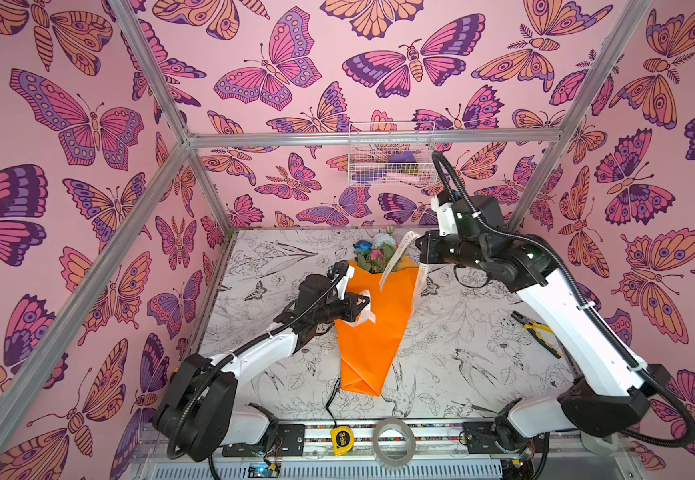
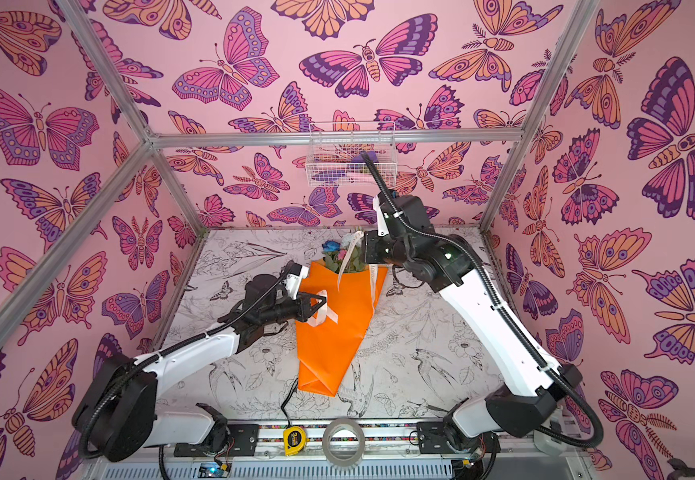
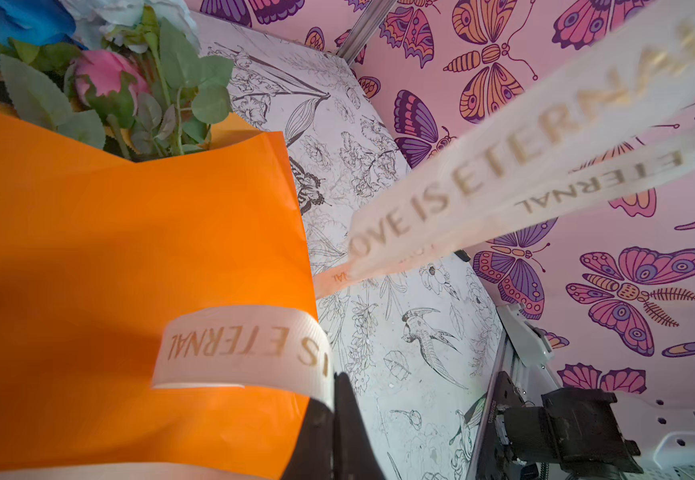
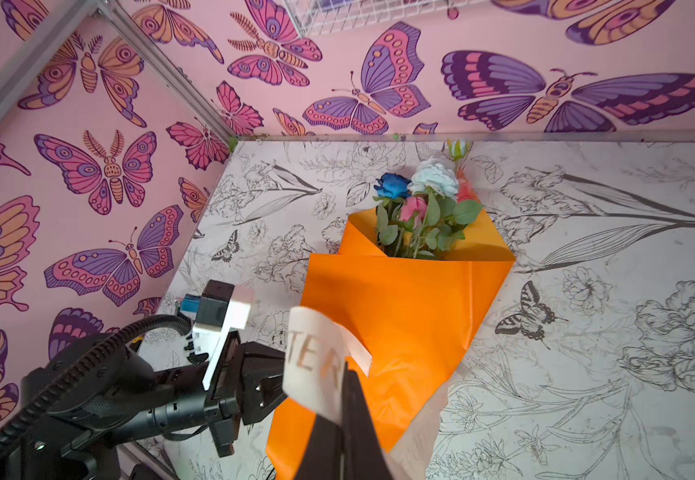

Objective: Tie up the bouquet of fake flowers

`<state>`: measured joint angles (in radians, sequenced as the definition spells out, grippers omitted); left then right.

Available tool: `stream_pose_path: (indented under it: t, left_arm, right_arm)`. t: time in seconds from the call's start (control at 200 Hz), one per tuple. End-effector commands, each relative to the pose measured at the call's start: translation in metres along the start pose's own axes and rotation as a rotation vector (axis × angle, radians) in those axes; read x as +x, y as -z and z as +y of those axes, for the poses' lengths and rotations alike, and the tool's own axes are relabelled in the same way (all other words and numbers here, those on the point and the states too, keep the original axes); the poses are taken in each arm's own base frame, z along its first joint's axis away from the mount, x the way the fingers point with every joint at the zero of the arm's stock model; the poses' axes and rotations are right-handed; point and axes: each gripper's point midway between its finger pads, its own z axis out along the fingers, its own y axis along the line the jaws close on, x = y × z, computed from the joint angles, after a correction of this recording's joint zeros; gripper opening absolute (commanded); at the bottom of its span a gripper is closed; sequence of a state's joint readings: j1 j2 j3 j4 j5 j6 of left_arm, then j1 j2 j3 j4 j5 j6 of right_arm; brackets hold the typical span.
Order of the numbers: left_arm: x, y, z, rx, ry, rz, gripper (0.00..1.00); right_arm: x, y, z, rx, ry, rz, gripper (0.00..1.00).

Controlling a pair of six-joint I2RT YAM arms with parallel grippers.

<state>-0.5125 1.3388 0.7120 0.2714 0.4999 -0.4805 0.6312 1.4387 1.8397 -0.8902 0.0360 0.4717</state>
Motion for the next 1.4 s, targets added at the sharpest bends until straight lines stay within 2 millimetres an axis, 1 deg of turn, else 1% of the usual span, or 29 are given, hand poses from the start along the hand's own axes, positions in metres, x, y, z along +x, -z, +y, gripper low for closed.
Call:
stream_pose_path:
  t: [0.0,0.165,0.275,0.36,0.441,0.491,0.566,0.601,0.626,0.661,0.736,0.761,0.806,0.816,0.826,0.846,0.926,0.971,0.991,1.031,1.091,1.141,1.211,1.302,1.397]
  left_arm:
    - [0.001,0.019,-0.01,0.001,-0.001,-0.025,0.0]
    - [0.007,0.042,-0.016,-0.031,0.029,-0.024,0.0]
    - [0.015,0.061,-0.016,-0.074,0.06,-0.035,0.0]
    - [0.016,0.075,-0.017,-0.094,0.08,-0.064,0.0]
    - [0.01,0.083,-0.025,-0.079,0.084,-0.091,0.0]
    - [0.006,0.084,-0.03,-0.069,0.073,-0.1,0.0]
    - [0.0,0.08,-0.031,-0.073,0.041,-0.099,0.0]
    - [-0.002,0.076,-0.032,-0.07,0.017,-0.091,0.0]
    - [-0.004,0.073,-0.033,-0.066,-0.004,-0.087,0.0]
    - [-0.007,0.068,-0.033,-0.066,-0.03,-0.08,0.0]
    - [-0.012,0.059,-0.034,-0.057,-0.109,-0.061,0.0]
    - [-0.014,0.057,-0.035,-0.055,-0.135,-0.06,0.0]
    - [-0.019,0.053,-0.039,-0.043,-0.185,-0.059,0.0]
    - [-0.019,0.052,-0.04,-0.037,-0.198,-0.059,0.0]
    - [-0.02,0.052,-0.042,-0.033,-0.212,-0.058,0.0]
    - [-0.021,0.051,-0.043,-0.025,-0.239,-0.058,0.0]
    - [-0.025,0.047,-0.053,0.006,-0.345,-0.076,0.0]
    - [-0.024,0.045,-0.058,0.028,-0.408,-0.086,0.0]
    - [-0.025,0.045,-0.059,0.033,-0.438,-0.097,0.0]
    - [-0.025,0.044,-0.061,0.039,-0.492,-0.113,0.0]
    - [-0.023,0.043,-0.065,0.056,-0.574,-0.135,0.0]
    - [-0.023,0.043,-0.063,0.052,-0.628,-0.168,0.0]
    - [-0.023,0.043,-0.063,0.051,-0.7,-0.203,0.0]
    - [-0.019,0.042,-0.061,0.049,-0.758,-0.215,0.0]
    - [-0.012,0.038,-0.056,0.052,-0.789,-0.191,0.0]
  right_arm:
    - [0.006,0.037,-0.014,0.04,-0.009,-0.05,0.0]
    - [0.024,0.061,-0.031,0.074,-0.045,-0.062,0.0]
    - [0.036,0.068,-0.044,0.113,-0.058,-0.057,0.0]
    - [0.045,0.062,-0.049,0.131,-0.06,-0.033,0.0]
    - [0.047,0.054,-0.044,0.111,-0.054,-0.011,0.0]
    - [0.044,0.047,-0.039,0.093,-0.046,-0.001,0.0]
    - [0.037,0.034,-0.029,0.066,-0.017,0.011,0.0]
    - [0.032,0.027,-0.023,0.052,-0.005,0.014,0.0]
    - [0.03,0.019,-0.019,0.041,0.004,0.027,0.0]
    - [0.025,0.01,-0.009,0.007,0.016,0.04,0.0]
    - [0.017,-0.013,0.01,-0.06,0.034,0.072,0.0]
    - [0.015,-0.023,0.016,-0.079,0.041,0.085,0.0]
    - [0.01,-0.039,0.026,-0.11,0.046,0.096,0.0]
    - [0.008,-0.039,0.028,-0.119,0.047,0.094,0.0]
    - [0.01,-0.05,0.03,-0.12,0.047,0.109,0.0]
    - [0.01,-0.06,0.034,-0.135,0.051,0.121,0.0]
    - [0.007,-0.091,0.054,-0.198,0.069,0.133,0.0]
    - [0.006,-0.105,0.066,-0.242,0.069,0.137,0.0]
    - [0.008,-0.114,0.071,-0.263,0.066,0.148,0.0]
    - [0.01,-0.126,0.085,-0.314,0.063,0.16,0.0]
    - [0.017,-0.144,0.105,-0.383,0.053,0.187,0.0]
    - [0.025,-0.157,0.122,-0.437,0.058,0.209,0.0]
    - [0.038,-0.169,0.143,-0.49,0.07,0.246,0.0]
    - [0.064,-0.185,0.169,-0.551,0.092,0.312,0.0]
    - [0.093,-0.199,0.188,-0.596,0.095,0.383,0.0]
